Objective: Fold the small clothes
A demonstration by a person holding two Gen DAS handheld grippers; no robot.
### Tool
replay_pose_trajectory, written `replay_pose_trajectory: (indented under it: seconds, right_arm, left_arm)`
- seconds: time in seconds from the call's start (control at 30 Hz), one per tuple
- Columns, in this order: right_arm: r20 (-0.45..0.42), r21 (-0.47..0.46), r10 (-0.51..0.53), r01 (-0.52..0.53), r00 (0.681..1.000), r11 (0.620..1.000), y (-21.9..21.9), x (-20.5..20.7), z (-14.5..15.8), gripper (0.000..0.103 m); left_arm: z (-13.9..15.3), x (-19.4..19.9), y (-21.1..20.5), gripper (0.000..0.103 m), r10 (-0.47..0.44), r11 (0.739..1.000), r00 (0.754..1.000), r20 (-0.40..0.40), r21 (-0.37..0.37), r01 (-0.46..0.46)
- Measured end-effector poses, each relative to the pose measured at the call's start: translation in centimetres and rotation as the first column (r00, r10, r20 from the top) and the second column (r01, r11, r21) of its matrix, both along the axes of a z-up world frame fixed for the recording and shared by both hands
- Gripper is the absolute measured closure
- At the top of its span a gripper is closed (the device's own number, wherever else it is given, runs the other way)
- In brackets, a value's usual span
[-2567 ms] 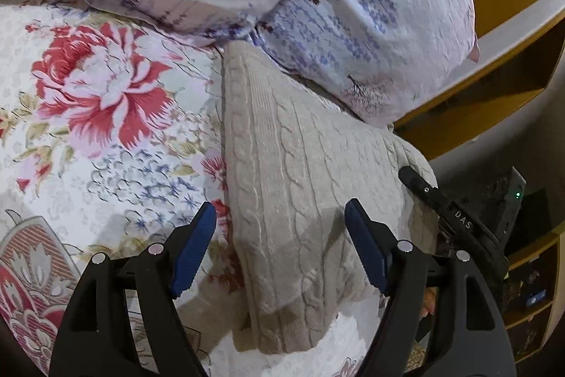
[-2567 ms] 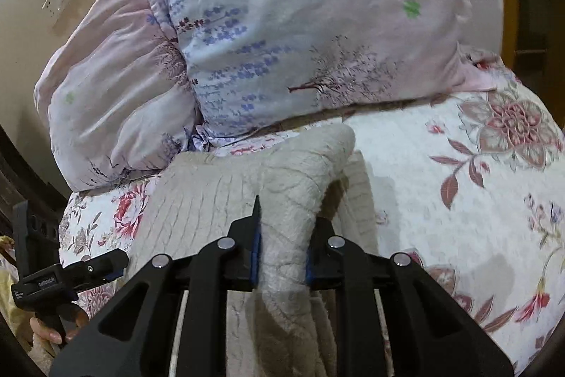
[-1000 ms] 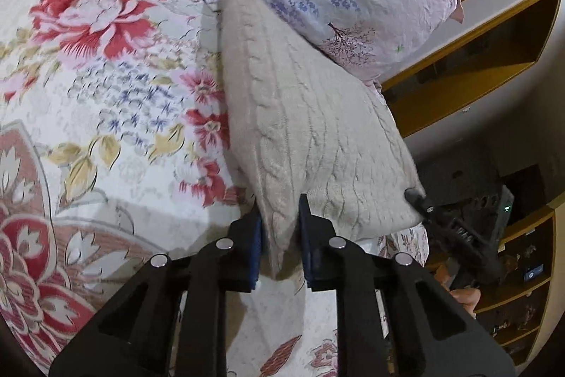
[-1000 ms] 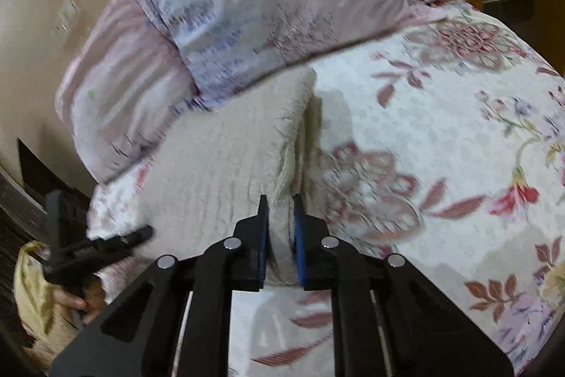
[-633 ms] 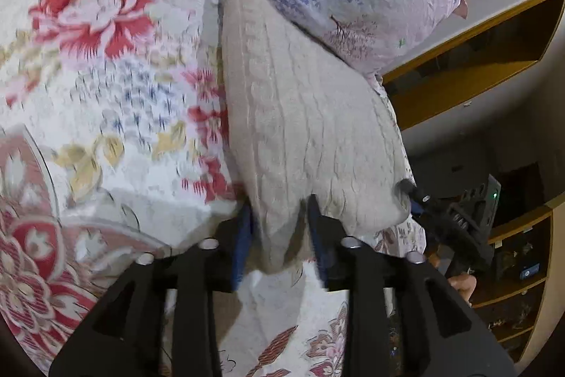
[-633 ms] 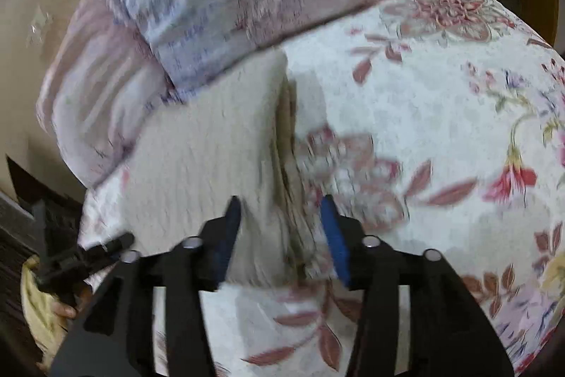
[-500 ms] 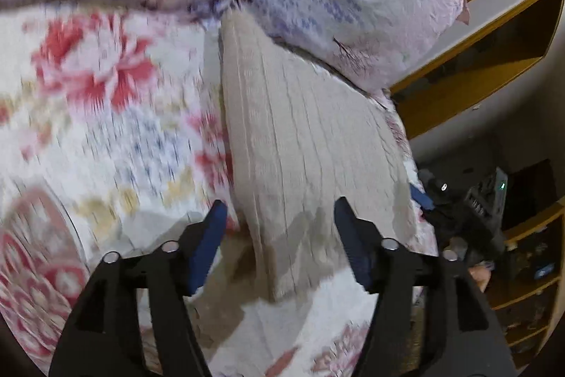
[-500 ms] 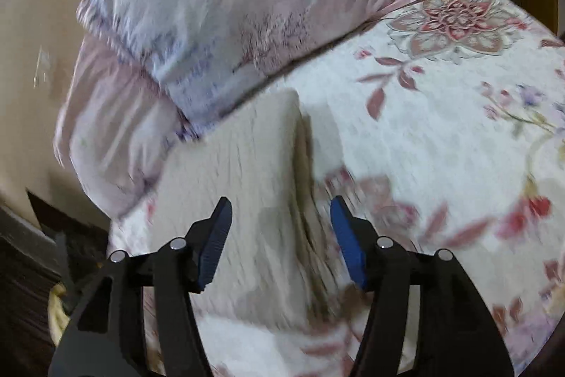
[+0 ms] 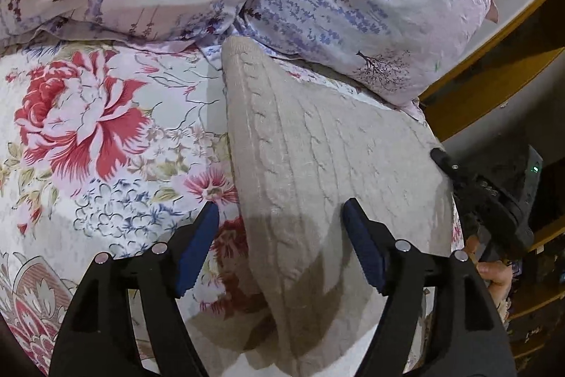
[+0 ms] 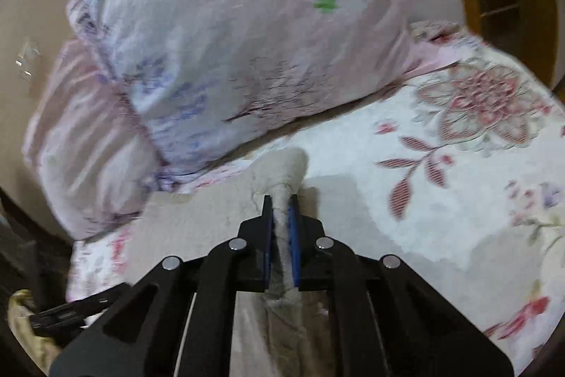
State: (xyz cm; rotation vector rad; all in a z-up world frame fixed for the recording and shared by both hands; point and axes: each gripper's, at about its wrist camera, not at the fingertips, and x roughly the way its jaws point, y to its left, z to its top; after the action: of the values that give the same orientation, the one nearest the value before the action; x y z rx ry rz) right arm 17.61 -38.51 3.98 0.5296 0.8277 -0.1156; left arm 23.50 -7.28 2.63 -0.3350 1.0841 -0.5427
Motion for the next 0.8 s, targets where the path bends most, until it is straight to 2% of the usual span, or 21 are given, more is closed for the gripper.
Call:
replay_pose_trajectory:
  seconds: [0.03, 0.1, 0.2, 0.27, 0.33, 0.43, 0.53, 0.6, 0.7, 0.8]
  right_arm:
    - [-0.065, -0.006, -0.006, 0.006, 0.998, 1.0, 0.1, 0.6, -1.2, 0.096]
    - [-0.112, -0.013, -0.01, 0.009, 0.994, 1.0, 0.3, 1.0, -2.6, 0.095]
    - [-0.118, -0.052, -0.021, 0.015, 0.993, 0.999, 0.7, 1.1, -2.0, 0.09]
    - [-0.08, -0.057, -0.049, 0.045, 0.996, 0.997, 0.2, 0.0, -0.9, 0.069]
    - [-0.02, -0.047, -0.043, 0.042, 0.999, 0.998, 0.4, -1.4, 0.3, 0.064]
    - [0.041, -0.043, 0.011, -0.01, 0.999, 0.999, 1.5, -2.7, 1.6, 0.064]
    - [0.058, -0.072, 0.107, -0.102, 0.993, 0.992, 3.3, -3.5, 2.2, 0.064]
    - [0.047, -0.102, 0.147, -0.141, 0.988, 0.985, 4.3, -3.5, 2.1, 0.064]
    - [-0.046, -0.168, 0.185, -0.19, 0.982, 0.967, 5.5, -3.0, 0.3, 0.064]
    - [-0.045, -0.227, 0.183, -0.189, 0.982, 0.956, 6.1, -3.8, -0.3, 0.064]
  left_arm:
    - [0.0, -0.1, -0.2, 0.029, -0.001, 1.0, 1.0, 0.005, 0.004, 0.001]
    - [0.0, -0.3, -0.4, 0.029, -0.002, 1.0, 1.0, 0.018, 0.013, 0.001]
    - [0.2, -0.3, -0.6, 0.028, 0.001, 1.0, 0.999, 0.033, 0.028, -0.002]
    - [0.3, -0.3, -0.6, 0.028, 0.003, 0.999, 0.999, 0.034, 0.032, -0.004]
    - [0.4, -0.4, -0.4, 0.025, 0.007, 0.999, 1.0, 0.03, 0.031, -0.008]
    - [0.3, -0.3, -0.3, 0.025, 0.008, 1.0, 1.0, 0.02, 0.022, -0.008]
    - [0.3, -0.7, -0.1, 0.025, 0.01, 1.0, 1.0, 0.024, 0.025, -0.01]
    - [0.3, -0.9, -0.2, 0.025, 0.009, 0.999, 0.999, 0.035, 0.039, -0.01]
    - [0.4, -1.2, -0.7, 0.022, 0.006, 0.996, 0.998, 0.07, 0.084, -0.012]
    - [0.4, -1.5, -1.3, 0.022, -0.004, 0.992, 0.994, 0.106, 0.127, -0.01]
